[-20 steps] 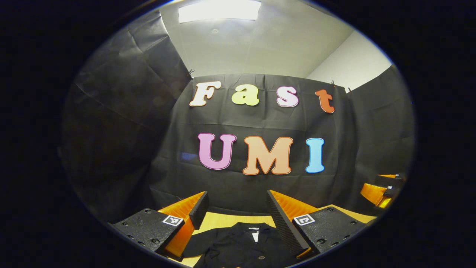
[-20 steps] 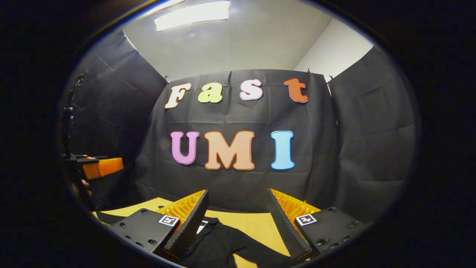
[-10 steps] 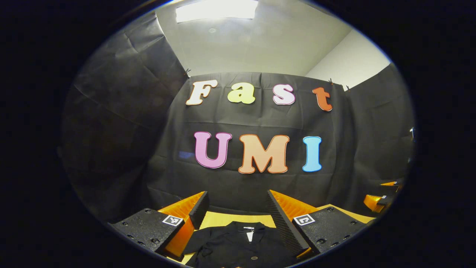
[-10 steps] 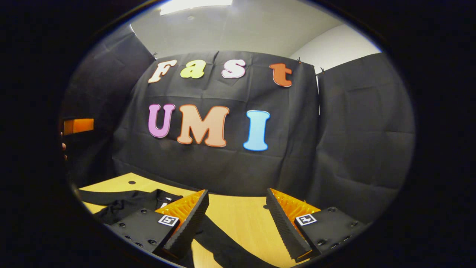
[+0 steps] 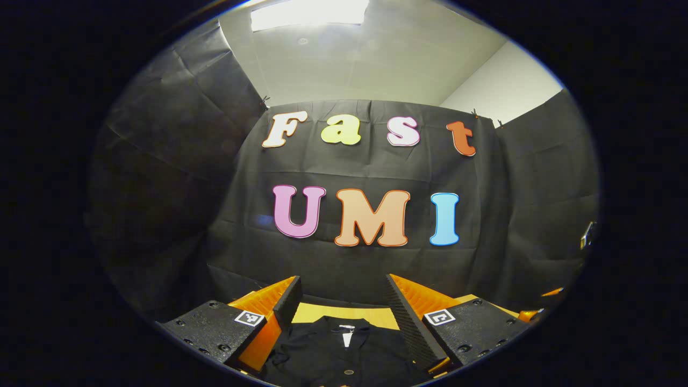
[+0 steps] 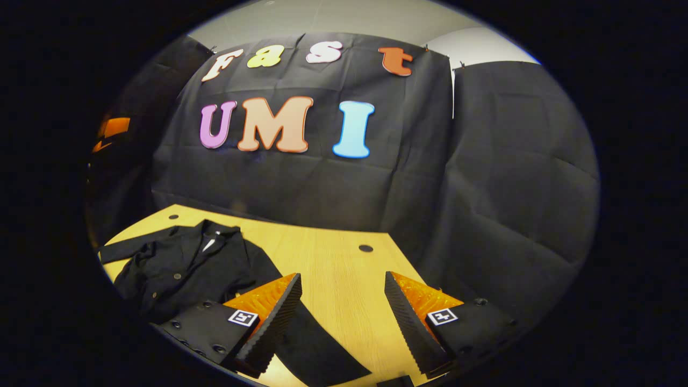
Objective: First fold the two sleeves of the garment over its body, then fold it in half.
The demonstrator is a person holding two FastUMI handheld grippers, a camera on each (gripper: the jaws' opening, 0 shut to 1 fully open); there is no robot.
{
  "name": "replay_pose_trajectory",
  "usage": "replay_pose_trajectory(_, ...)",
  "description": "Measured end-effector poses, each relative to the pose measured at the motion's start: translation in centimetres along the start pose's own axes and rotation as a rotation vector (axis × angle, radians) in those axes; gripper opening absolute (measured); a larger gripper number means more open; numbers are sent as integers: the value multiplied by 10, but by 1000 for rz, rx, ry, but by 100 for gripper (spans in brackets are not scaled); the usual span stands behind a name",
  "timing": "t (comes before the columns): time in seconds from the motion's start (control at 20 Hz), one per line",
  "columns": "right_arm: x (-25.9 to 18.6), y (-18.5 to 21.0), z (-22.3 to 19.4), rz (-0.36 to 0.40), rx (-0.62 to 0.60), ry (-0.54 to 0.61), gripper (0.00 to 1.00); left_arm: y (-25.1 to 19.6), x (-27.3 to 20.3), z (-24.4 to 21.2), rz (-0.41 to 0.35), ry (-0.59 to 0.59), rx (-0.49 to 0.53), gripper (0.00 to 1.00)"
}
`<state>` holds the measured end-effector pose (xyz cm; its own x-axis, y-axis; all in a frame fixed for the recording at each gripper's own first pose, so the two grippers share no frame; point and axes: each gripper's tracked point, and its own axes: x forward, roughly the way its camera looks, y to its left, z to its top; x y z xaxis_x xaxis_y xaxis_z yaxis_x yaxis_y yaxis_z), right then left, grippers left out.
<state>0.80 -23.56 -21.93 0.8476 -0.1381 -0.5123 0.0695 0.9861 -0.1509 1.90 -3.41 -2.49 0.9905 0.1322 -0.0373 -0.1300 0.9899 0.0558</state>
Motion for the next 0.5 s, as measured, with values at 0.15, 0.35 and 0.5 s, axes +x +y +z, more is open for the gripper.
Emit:
replay_pose_trajectory(0.15, 7, -15, -43, 12, 0, 106, 98, -21, 2, -7, -8, 10, -5, 92)
replay_pose_trajectory(0.35, 11, -20, -97, 54, 8, 251, 100, -44, 2, -16, -9, 24, -4, 92)
replay_pose_trajectory(0.5, 14, -19, -127, 91, -10, 319, 99, -58, 4, -21, -11, 32, 6, 92)
